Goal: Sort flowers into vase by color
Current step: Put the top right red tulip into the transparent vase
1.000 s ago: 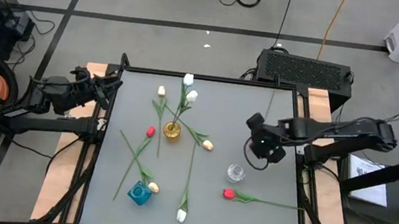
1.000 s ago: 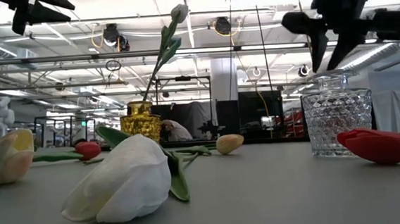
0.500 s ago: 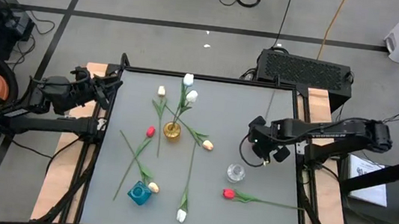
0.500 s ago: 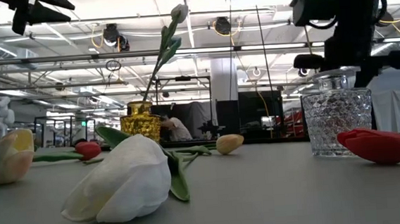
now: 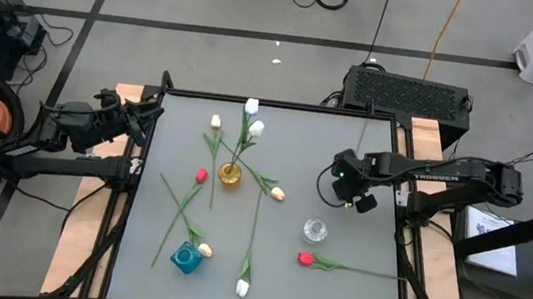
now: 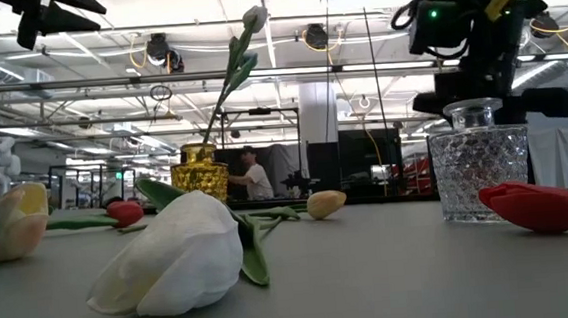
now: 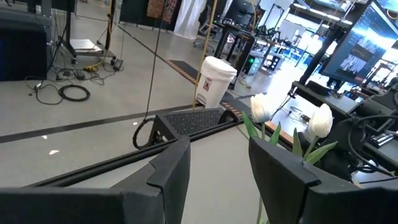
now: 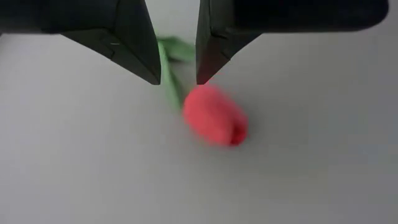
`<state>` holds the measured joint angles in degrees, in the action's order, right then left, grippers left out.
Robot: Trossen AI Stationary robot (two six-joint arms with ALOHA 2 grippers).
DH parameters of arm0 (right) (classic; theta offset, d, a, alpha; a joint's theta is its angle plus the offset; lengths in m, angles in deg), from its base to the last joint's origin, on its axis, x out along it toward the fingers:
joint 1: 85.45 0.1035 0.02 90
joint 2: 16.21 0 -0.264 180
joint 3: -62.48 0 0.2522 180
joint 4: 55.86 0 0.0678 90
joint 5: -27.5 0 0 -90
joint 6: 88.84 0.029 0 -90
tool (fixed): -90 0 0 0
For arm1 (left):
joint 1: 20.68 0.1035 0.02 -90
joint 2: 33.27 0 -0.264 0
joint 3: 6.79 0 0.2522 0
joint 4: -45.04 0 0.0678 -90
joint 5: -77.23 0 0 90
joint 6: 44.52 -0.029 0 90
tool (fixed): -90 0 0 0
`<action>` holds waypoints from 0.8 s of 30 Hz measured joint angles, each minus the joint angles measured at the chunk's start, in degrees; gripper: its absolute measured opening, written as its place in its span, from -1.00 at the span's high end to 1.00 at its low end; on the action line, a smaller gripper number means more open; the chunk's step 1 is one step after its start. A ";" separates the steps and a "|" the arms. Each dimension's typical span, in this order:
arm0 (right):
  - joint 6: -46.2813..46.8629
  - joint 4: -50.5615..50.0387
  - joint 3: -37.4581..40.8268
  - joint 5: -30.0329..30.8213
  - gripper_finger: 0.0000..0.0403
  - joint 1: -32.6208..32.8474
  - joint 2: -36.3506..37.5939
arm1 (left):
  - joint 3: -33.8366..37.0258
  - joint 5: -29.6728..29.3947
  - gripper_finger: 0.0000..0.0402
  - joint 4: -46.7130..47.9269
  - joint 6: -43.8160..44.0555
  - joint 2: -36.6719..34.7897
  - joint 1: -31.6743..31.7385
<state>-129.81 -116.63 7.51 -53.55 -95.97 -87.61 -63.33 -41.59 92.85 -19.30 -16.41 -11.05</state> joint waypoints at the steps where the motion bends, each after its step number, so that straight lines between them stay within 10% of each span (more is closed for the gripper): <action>1: -0.15 -1.31 0.02 -0.04 0.54 -0.04 0.02 | 0.00 0.00 0.15 0.25 0.00 0.00 0.01; 24: -10.15 2.05 0.02 -0.08 0.54 -7.13 -7.15 | 0.00 1.46 0.15 5.41 3.21 0.15 0.02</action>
<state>-139.96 -114.59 7.53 -53.62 -103.11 -94.76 -63.33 -40.13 98.27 -16.10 -16.25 -11.03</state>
